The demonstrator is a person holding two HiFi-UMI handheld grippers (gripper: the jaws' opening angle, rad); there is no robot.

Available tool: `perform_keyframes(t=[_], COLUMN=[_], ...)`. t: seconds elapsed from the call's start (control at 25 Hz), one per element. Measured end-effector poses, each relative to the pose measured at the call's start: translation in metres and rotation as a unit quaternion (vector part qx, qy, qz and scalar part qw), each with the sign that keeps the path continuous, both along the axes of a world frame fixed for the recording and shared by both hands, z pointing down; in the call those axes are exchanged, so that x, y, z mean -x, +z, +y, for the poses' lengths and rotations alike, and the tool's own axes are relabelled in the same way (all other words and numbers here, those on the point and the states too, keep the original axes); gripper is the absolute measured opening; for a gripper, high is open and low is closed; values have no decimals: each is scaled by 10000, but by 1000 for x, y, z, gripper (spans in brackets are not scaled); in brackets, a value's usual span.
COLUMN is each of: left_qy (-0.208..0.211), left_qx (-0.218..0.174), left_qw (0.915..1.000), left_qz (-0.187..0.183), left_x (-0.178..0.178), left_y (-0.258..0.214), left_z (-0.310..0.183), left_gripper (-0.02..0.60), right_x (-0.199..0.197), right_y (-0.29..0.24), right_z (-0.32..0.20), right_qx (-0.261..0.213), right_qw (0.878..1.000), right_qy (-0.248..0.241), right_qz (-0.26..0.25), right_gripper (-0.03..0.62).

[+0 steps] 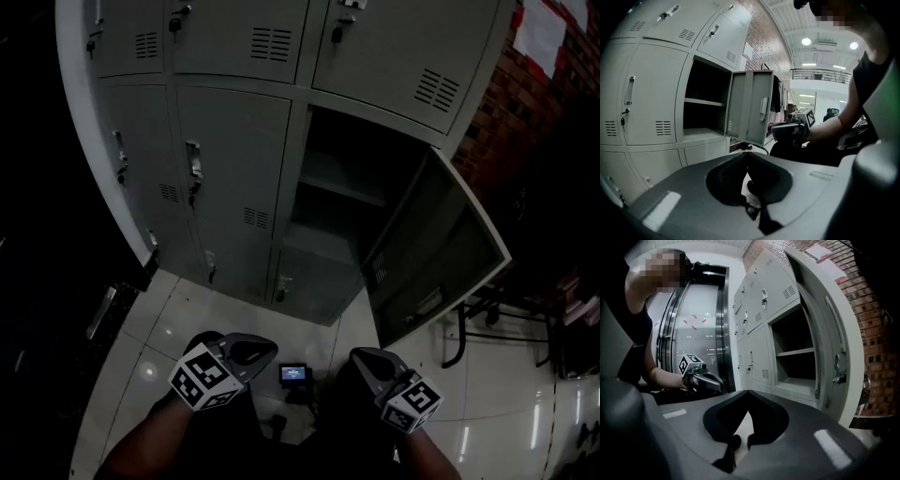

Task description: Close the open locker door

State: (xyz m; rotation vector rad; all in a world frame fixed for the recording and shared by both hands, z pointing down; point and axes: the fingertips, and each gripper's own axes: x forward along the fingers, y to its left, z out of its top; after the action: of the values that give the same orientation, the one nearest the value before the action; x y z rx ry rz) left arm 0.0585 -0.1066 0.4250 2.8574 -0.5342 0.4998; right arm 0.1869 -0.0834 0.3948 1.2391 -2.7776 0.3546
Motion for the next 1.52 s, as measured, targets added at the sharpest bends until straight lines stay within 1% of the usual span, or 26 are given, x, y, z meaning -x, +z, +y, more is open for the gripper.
perform_keyframes(t=[0.12,0.28,0.6,0.68,0.72,0.88,1.04,1.16,1.32,1.44,1.52], left_qy=[2,-2,3,-5,-11,-35,-14,-11,-10,1,7], left_qx=[-4,-9,0,0,-5,-19,-11,-13,-14,-20,-23], left_qw=[10000,10000,10000,10000,10000,10000,10000,10000,10000,10000,10000], left_qz=[3,6,24,28,26,25,19,16,35,39,41], left_x=[0,0,1,2,2,2,-1,0,0,0,-1], left_y=[0,1,0,0,0,-1,0,0,0,0,0], left_z=[0,0,-1,-1,-1,-2,-2,-2,-2,-1,-1], left_gripper=[12,12,12,12,12,12,12,12,12,12,12], right_x=[-2,0,-4,-3,-3,-14,-25,-42,-80,-109,-129], right_y=[2,0,5,1,-1,-4,-7,-13,-27,-40,-48], right_z=[-1,-1,-1,-1,-1,-3,4,10,14,16,13], right_qx=[-86,-118,-75,-93,-118,-229,-226,-259,-314,-380,-423], right_qw=[9998,9998,9994,9997,9998,9990,9982,9968,9936,9907,9888], right_qy=[-11,-33,60,71,95,312,515,677,1026,1283,1420], right_qz=[192,144,327,202,151,214,212,324,357,254,168], right_gripper=[2,2,2,2,2,2,3,3,5,59,108])
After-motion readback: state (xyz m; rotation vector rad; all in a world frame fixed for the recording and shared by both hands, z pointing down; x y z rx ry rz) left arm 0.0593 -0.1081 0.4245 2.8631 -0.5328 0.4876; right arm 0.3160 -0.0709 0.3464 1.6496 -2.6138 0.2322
